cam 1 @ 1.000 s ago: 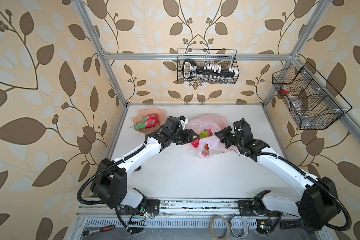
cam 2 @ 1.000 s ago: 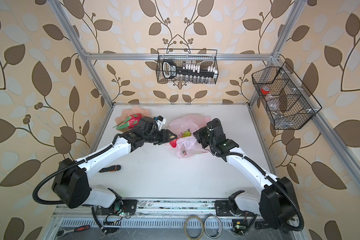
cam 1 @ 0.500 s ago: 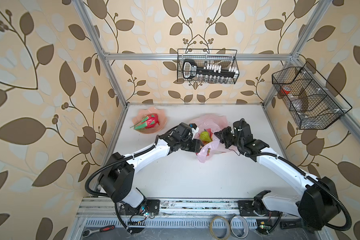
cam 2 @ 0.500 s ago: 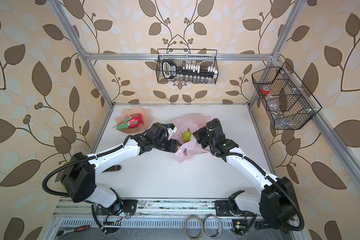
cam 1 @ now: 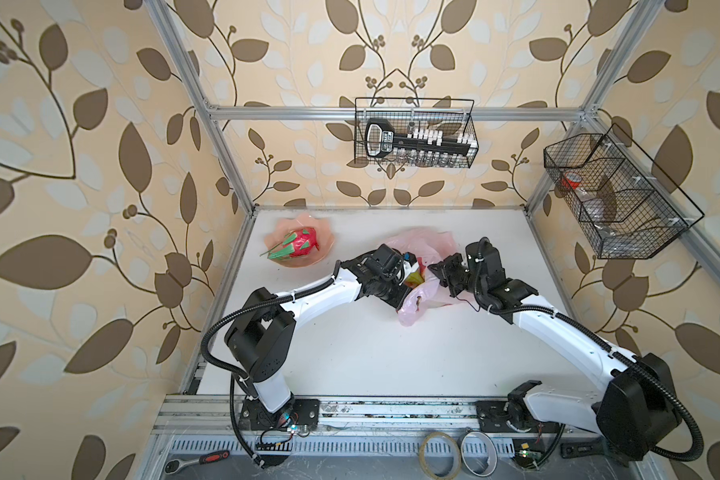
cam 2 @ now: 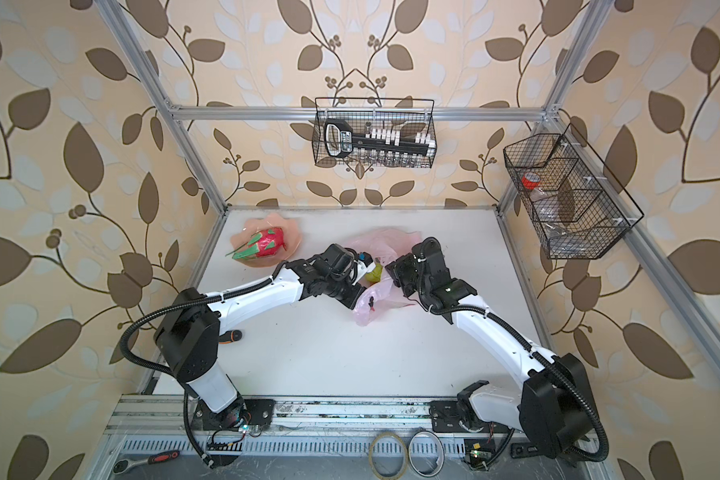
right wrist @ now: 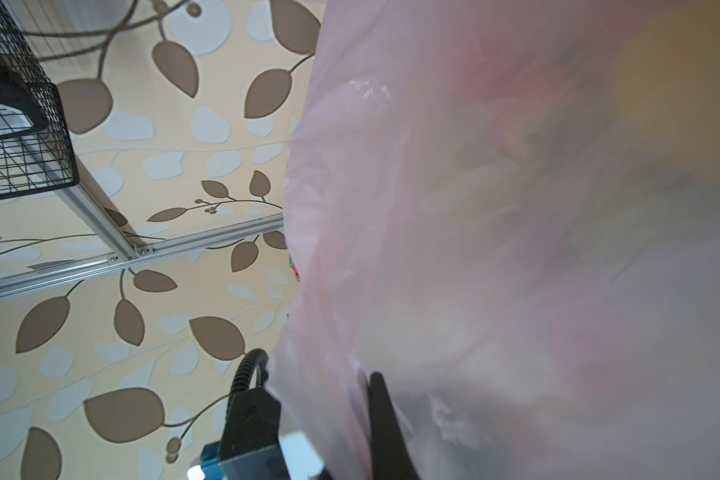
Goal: Place the fruits into the plastic bag
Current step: 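Lower the peach deep into the pink bag and open the left gripper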
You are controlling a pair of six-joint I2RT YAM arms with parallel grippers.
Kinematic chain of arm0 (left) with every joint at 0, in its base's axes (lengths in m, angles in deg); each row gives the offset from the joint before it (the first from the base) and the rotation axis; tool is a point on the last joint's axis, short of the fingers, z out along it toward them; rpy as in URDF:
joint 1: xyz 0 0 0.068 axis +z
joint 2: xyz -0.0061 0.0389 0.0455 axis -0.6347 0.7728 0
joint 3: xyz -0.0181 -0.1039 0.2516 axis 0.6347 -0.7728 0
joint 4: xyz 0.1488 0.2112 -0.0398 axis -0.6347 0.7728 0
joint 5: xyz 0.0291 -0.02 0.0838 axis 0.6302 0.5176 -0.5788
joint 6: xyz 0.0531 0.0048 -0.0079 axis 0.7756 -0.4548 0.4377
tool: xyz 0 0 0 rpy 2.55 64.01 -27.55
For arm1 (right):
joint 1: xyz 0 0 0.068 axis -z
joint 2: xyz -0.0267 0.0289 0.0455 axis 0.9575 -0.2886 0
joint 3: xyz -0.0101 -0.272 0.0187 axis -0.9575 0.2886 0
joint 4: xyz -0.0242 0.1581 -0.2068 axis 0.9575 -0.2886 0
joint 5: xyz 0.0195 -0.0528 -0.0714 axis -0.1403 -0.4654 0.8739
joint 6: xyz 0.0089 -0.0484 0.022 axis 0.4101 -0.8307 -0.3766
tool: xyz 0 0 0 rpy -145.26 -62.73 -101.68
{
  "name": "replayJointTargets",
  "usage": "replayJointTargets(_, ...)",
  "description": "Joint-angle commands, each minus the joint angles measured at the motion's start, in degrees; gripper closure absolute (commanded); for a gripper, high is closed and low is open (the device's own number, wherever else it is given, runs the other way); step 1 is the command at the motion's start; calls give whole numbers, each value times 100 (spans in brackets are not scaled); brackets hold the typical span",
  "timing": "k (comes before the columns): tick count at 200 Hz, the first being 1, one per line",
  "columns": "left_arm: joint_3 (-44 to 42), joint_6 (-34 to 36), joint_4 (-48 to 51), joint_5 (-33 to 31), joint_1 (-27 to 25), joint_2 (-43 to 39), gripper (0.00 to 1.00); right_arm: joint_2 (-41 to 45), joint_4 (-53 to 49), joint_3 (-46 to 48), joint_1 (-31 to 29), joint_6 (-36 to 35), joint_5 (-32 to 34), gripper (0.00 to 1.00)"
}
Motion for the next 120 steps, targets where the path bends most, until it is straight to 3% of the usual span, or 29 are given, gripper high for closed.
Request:
replayJointTargets(1, 351, 545, 422, 201, -36, 146, 62, 51, -88, -173, -56, 128, 126, 100)
replayJointTargets(120, 1984, 778, 1008, 125, 81, 1362, 63, 140, -131, -150, -186, 157, 185, 100)
